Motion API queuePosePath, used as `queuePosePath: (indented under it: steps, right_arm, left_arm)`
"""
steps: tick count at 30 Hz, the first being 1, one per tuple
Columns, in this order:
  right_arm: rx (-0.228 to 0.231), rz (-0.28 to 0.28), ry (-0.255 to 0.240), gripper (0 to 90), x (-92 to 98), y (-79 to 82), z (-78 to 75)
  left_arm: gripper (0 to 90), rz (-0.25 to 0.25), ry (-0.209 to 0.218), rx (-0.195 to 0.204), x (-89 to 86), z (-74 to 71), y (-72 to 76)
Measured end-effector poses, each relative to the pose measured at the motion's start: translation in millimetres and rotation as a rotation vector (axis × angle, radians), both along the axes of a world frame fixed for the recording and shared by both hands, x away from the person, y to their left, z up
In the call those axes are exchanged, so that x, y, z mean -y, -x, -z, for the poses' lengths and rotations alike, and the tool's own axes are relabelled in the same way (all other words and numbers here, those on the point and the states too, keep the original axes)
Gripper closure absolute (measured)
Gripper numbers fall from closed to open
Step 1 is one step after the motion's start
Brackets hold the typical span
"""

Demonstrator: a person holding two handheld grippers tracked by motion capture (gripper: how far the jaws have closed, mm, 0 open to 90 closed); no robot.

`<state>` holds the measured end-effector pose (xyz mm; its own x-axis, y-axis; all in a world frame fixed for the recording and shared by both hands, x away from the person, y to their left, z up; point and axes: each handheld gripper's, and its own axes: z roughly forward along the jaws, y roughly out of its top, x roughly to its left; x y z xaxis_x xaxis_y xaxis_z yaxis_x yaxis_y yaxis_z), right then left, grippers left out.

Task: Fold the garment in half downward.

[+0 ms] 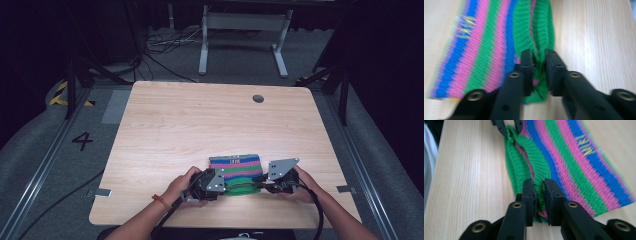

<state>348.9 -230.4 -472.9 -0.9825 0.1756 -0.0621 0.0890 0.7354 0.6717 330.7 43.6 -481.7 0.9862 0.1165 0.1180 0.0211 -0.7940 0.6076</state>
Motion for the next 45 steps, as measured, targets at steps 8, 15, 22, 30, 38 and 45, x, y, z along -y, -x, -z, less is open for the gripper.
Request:
queuePosePath:
  steps: [8,15,22,30,38,45]
  right_arm:
    - [-0.04,0.074,-0.074,73.6,5.2,-4.3,18.1]
    - [0.007,0.127,-0.088,73.7,0.4,-11.1,21.8]
    - [0.023,0.167,-0.095,73.5,-2.4,-20.3,23.9]
    - [0.032,0.155,-0.063,68.2,-4.6,-16.7,18.4]
    - [0.032,0.161,-0.053,62.2,-4.6,-13.3,12.1]
    - [0.046,0.171,-0.041,57.4,-4.3,-12.8,8.6]
  left_arm:
    - [60.7,-0.07,0.024,-0.003,-11.7,6.3,-11.7]
    - [62.3,-0.124,0.047,-0.004,-16.0,9.1,-28.9]
    - [62.6,-0.157,0.07,-0.012,-18.0,11.2,-41.6]
    - [53.9,-0.141,0.071,-0.023,-17.4,7.2,-36.3]
    - [49.0,-0.166,0.071,-0.006,-26.2,-1.9,-32.5]
    - [42.5,-0.202,0.066,0.007,-31.8,-4.1,-33.2]
